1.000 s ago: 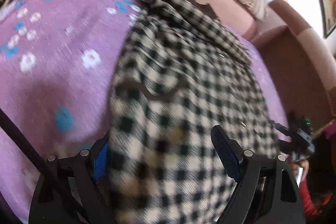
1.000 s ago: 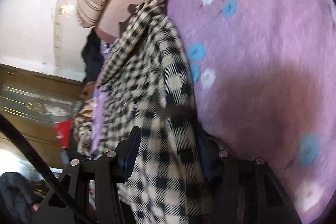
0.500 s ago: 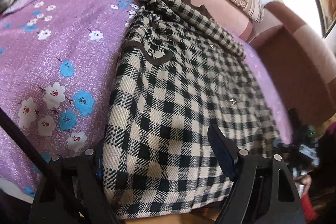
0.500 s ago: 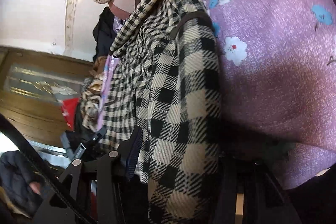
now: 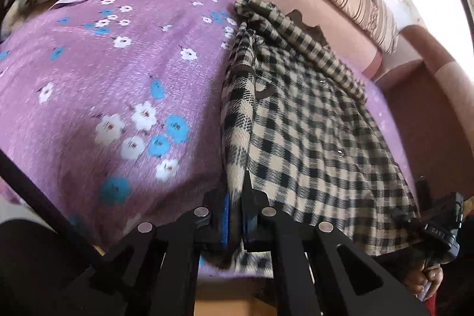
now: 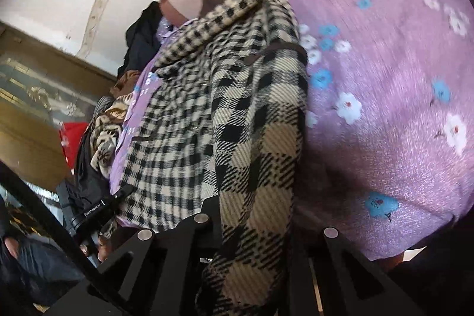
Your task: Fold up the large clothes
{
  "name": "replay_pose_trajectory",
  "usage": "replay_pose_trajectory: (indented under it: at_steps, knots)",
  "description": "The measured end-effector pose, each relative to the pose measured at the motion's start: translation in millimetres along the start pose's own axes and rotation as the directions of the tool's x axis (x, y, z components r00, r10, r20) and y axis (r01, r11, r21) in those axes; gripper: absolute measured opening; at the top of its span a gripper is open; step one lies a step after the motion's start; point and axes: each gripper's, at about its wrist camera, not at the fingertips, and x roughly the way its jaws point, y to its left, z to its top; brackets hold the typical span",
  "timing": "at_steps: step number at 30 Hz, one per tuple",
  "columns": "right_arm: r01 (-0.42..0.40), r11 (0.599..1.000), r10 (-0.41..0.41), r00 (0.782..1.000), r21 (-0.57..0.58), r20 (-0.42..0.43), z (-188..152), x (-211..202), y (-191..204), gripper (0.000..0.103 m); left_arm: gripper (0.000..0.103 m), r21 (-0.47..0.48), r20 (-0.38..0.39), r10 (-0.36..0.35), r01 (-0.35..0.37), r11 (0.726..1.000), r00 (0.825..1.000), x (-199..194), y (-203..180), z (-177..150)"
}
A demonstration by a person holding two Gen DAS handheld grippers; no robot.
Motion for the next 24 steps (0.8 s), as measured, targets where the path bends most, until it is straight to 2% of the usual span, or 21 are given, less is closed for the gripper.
replay_pose_trajectory:
  at_steps: [6,16,17,22,24]
  knots:
    - [0.005,0.999,-0.006,1.0,-0.051,-0.024,-8.0,-11.7,6.6,0.01,0.005,-0.011,0.028,-0.011,0.011,1.0,1.0,-25.8,6.3,-13.4]
    - [0.039,0.999,-0.041,0.998,-0.03,-0.056,-12.5,-3.8,-1.7,0.01,0.005,0.038,0.046,0.038,-0.04,0.998,0.998,-27.2,0.2,-13.7]
    - [0.041,0.999,-0.043,0.997,-0.027,-0.057,-12.7,-3.2,-2.6,0.01,0.007,0.047,0.052,0.044,-0.047,0.998,0.998,-28.0,-1.5,-14.3]
    - [0.055,0.998,-0.058,0.996,-0.033,-0.068,-15.0,1.8,-5.4,0.01,0.028,0.058,0.051,0.055,-0.058,0.997,0.997,-27.5,-4.0,-15.2]
    - [0.065,0.997,-0.068,0.995,-0.046,-0.07,-15.0,3.0,-4.1,0.01,0.044,0.056,0.056,0.044,-0.047,0.997,0.997,-28.0,-4.1,-14.6]
